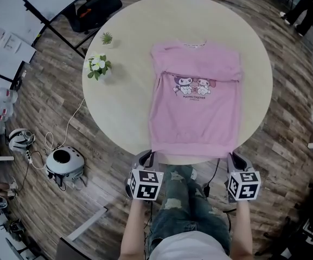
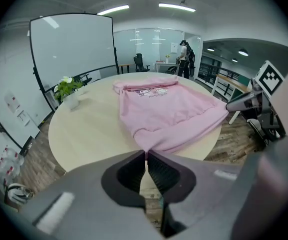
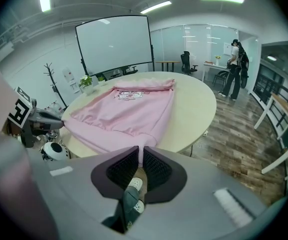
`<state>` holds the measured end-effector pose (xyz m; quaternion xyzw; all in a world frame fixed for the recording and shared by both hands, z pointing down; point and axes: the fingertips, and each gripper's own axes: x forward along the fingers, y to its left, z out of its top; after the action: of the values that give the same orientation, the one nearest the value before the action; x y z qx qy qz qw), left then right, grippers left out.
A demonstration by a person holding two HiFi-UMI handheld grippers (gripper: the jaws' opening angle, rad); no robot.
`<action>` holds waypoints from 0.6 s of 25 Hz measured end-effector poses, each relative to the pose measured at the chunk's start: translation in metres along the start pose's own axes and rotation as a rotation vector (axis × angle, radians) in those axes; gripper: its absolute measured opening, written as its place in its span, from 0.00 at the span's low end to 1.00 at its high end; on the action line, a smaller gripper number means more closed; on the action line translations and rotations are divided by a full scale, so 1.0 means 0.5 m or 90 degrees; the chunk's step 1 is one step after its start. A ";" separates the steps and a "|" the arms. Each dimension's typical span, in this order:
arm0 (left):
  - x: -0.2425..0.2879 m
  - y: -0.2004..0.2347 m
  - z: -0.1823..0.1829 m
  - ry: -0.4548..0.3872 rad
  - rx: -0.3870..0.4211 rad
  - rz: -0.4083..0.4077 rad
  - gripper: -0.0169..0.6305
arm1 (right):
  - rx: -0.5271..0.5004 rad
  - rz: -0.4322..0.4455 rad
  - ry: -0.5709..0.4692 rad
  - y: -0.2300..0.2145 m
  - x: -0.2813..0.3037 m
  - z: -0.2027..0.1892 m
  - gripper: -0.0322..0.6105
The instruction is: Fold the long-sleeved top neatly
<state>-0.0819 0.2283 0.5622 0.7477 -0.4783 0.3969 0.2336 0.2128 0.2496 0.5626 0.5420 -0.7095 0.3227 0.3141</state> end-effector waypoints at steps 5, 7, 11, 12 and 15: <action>-0.034 0.003 0.002 -0.002 0.024 0.000 0.06 | -0.028 0.020 0.008 0.018 -0.020 -0.004 0.14; -0.046 0.000 -0.008 0.002 0.029 -0.003 0.06 | -0.036 0.028 0.016 0.027 -0.029 -0.016 0.14; -0.070 -0.007 -0.037 0.017 0.036 -0.008 0.06 | -0.051 0.048 0.040 0.050 -0.050 -0.053 0.14; -0.077 -0.008 -0.043 0.020 0.036 -0.009 0.06 | -0.053 0.053 0.045 0.056 -0.055 -0.061 0.14; -0.097 -0.009 -0.049 0.021 0.029 -0.011 0.06 | -0.054 0.062 0.051 0.069 -0.072 -0.074 0.14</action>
<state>-0.0982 0.2739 0.5368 0.7501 -0.4589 0.4179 0.2280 0.1906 0.3065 0.5517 0.4793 -0.7351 0.3286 0.3491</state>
